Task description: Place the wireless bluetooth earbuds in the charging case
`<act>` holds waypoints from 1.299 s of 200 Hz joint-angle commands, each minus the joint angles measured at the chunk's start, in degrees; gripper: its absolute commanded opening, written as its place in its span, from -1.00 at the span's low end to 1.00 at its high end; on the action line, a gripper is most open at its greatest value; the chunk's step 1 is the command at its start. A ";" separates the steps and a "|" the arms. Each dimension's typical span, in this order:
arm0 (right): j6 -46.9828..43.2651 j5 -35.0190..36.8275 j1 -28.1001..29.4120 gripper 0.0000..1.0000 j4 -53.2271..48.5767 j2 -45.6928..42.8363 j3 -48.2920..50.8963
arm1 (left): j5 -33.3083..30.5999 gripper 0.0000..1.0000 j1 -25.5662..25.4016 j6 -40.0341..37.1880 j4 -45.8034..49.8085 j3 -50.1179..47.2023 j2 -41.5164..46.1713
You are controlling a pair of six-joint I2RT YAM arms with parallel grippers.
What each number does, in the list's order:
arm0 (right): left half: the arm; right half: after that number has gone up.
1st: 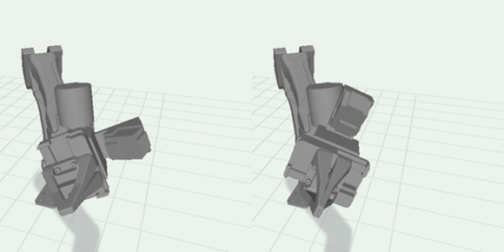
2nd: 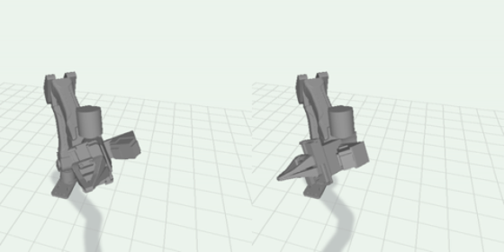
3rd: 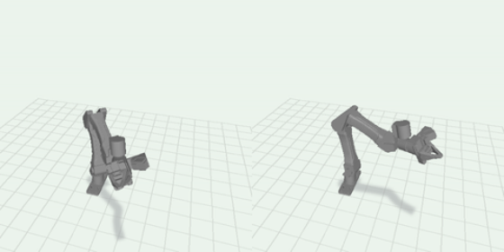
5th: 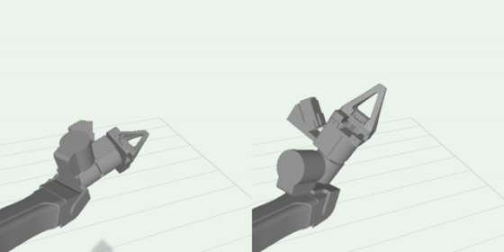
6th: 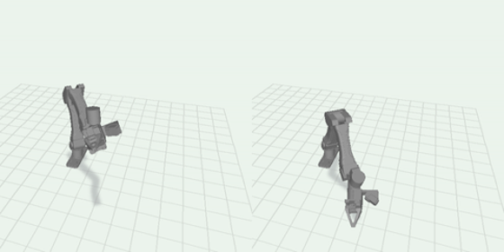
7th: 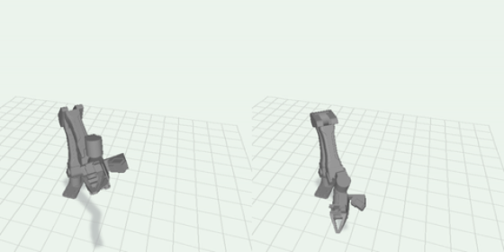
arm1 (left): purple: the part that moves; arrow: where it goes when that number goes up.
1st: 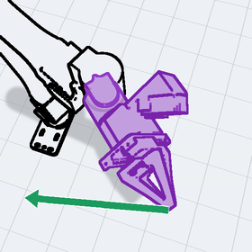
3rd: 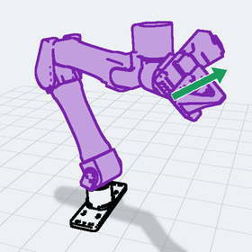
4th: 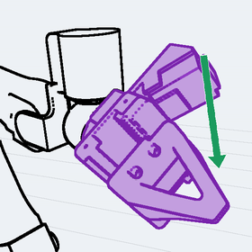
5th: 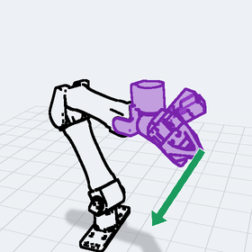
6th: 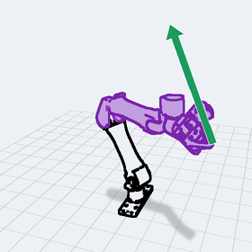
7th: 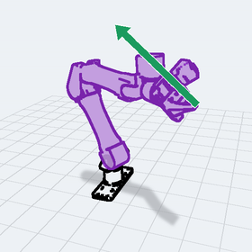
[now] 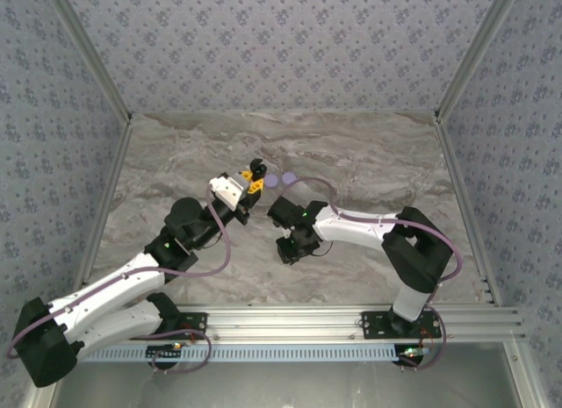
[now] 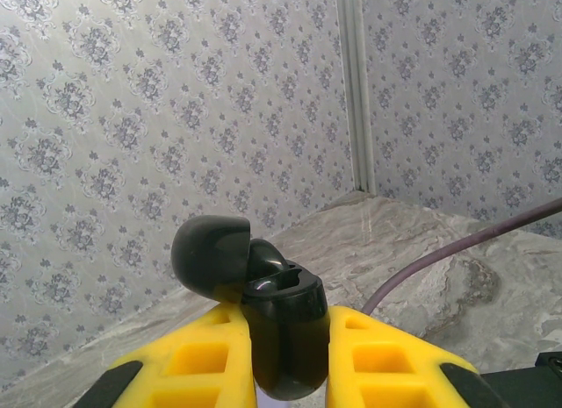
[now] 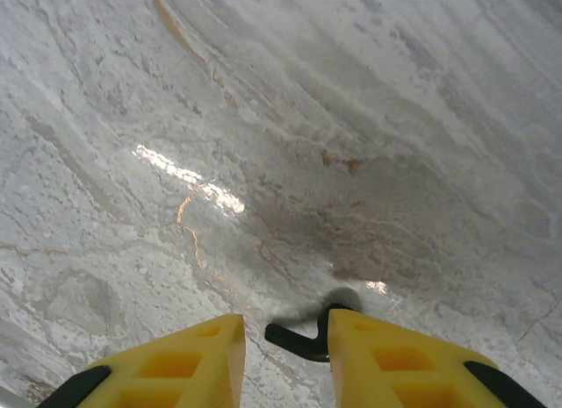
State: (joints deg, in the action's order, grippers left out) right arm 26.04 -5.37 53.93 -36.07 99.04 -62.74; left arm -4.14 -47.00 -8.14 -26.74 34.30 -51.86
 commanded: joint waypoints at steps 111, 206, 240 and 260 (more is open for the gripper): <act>1.39 8.35 1.43 -0.10 -4.82 3.14 -3.26 | -0.90 -1.00 -0.25 -0.32 -1.12 -0.43 0.90; 0.46 10.79 3.81 -0.06 -8.69 6.52 -4.28 | -1.31 -1.00 -0.26 -0.45 -1.03 -0.56 1.58; 0.84 11.33 3.90 -0.06 -9.65 4.68 -3.06 | -1.32 -1.00 -0.27 -0.46 -1.03 -0.57 1.49; 1.20 11.71 3.90 -0.08 -9.97 3.15 -2.08 | -1.33 -1.00 -0.28 -0.42 -1.12 -0.60 1.49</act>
State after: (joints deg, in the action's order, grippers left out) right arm 27.14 4.36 57.43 -42.63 104.77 -66.04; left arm -4.58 -47.00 -8.12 -26.74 33.52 -51.29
